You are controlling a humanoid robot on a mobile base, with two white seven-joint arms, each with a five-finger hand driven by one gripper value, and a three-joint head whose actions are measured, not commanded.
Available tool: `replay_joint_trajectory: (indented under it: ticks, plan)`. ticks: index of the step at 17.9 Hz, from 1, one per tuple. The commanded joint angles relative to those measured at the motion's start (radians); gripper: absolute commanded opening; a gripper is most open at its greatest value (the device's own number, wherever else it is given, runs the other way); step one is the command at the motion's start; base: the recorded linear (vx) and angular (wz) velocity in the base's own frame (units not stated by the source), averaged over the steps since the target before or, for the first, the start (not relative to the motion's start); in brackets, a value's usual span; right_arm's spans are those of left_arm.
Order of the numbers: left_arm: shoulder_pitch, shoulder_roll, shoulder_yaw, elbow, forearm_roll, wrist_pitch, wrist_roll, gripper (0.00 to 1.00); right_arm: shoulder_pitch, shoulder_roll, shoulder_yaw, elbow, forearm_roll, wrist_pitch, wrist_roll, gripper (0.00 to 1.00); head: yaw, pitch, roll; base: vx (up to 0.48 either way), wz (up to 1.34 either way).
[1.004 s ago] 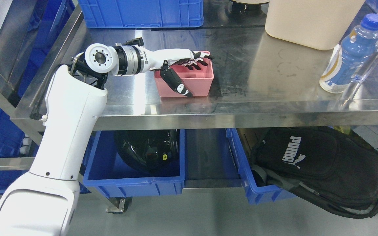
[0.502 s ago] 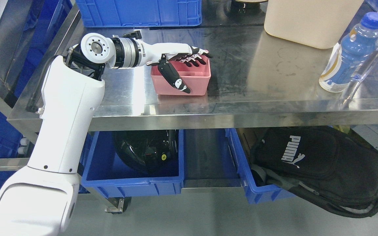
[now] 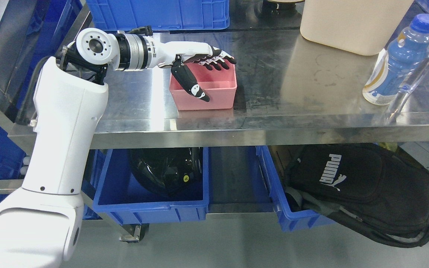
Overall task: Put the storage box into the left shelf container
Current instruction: 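Lower the left hand fingers into the pink box's near wall, then grip the pink box rim with the left hand and lift it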
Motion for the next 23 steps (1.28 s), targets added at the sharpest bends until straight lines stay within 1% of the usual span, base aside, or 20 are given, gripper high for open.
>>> replay_joint_trajectory:
  ticks: [1, 5, 7, 9, 10, 12, 14, 15, 17, 18, 20, 23]
  plan:
    - [0.048, 0.039, 0.017, -0.049, 0.001, -0.002, -0.019, 0.84, 0.009, -0.017, -0.005, -0.017, 0.002, 0.000, 0.000, 1.00, 0.0000, 0.000, 0.000, 0.000, 0.00]
    - [0.066, 0.038, -0.030, -0.023, -0.005, -0.002, -0.017, 0.84, 0.009, -0.017, -0.005, -0.017, 0.002, 0.000, 0.000, 1.00, 0.0000, 0.000, 0.000, 0.000, 0.00]
    - [0.074, 0.036, -0.035, -0.007, -0.008, -0.002, -0.016, 0.83, 0.009, -0.017, -0.005, -0.017, 0.002, 0.000, 0.000, 1.00, 0.0000, 0.000, 0.000, 0.000, 0.00]
    - [0.072, 0.033, -0.035, 0.022, -0.011, -0.002, -0.016, 0.78, 0.009, -0.017, -0.005, -0.017, 0.002, 0.000, 0.000, 1.00, 0.0000, 0.000, 0.000, 0.000, 0.00]
    - [0.072, 0.025, -0.033, 0.031, -0.010, -0.002, -0.014, 0.74, 0.009, -0.017, -0.005, -0.017, 0.002, 0.000, 0.000, 1.00, 0.0000, 0.000, 0.000, 0.000, 0.00]
    - [0.074, -0.014, -0.004, 0.042, -0.008, -0.008, -0.007, 0.60, 0.009, -0.017, -0.005, -0.017, 0.002, 0.000, 0.000, 1.00, 0.0000, 0.000, 0.000, 0.000, 0.00]
    - [0.074, -0.057, 0.090, 0.051, -0.004, -0.025, 0.001, 0.43, 0.009, -0.017, -0.005, -0.017, 0.002, 0.000, 0.000, 1.00, 0.0000, 0.000, 0.000, 0.000, 0.00]
    - [0.074, -0.074, 0.144, 0.056, 0.001, -0.042, -0.005, 0.33, 0.009, -0.017, -0.005, -0.017, 0.002, 0.000, 0.000, 1.00, 0.0000, 0.000, 0.000, 0.000, 0.00]
    - [0.076, -0.074, 0.255, 0.077, 0.044, -0.109, -0.029, 0.03, 0.009, -0.017, -0.005, -0.017, 0.002, 0.000, 0.000, 1.00, 0.0000, 0.000, 0.000, 0.000, 0.01]
    - [0.076, -0.074, 0.296, 0.101, 0.093, -0.144, -0.051, 0.00, 0.009, -0.017, -0.005, -0.017, 0.002, 0.000, 0.000, 1.00, 0.0000, 0.000, 0.000, 0.001, 0.01]
    - [0.080, -0.074, 0.333, 0.132, 0.169, -0.184, -0.054, 0.00, 0.009, -0.017, -0.005, -0.017, 0.002, 0.000, 0.000, 1.00, 0.0000, 0.000, 0.000, 0.000, 0.00]
    - [0.088, -0.074, 0.402, 0.134, 0.307, -0.177, -0.050, 0.00, 0.009, -0.017, -0.005, -0.017, 0.002, 0.000, 0.000, 1.00, 0.0000, 0.000, 0.000, 0.000, 0.00]
